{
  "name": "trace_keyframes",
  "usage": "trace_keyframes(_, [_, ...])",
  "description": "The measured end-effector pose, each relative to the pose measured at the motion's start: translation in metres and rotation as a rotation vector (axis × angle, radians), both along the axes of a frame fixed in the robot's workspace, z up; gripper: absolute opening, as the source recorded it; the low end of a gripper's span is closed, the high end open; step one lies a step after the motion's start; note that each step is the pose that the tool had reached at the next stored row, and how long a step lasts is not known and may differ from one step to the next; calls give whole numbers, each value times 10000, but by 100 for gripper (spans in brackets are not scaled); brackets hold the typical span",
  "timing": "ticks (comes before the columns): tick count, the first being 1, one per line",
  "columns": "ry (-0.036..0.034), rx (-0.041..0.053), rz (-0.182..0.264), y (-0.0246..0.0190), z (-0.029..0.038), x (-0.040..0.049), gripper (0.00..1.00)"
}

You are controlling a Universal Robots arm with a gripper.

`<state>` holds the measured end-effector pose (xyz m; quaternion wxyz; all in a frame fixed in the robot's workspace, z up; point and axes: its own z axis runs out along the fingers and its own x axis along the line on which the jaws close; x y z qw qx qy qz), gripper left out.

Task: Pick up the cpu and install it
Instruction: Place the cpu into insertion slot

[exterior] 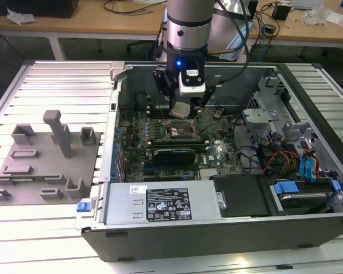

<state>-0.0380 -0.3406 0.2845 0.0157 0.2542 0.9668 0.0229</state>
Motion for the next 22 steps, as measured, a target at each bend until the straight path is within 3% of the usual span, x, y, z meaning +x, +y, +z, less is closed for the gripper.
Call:
trace_keyframes(5, [0,1,-1002,0,-2,0,55])
trace_keyframes(7, [0,0,-1767,0,-4,0,55])
trace_keyframes(15, [0,0,-3512,0,-8,0,55])
trace_keyframes(22, [0,0,-5387,0,-13,0,55])
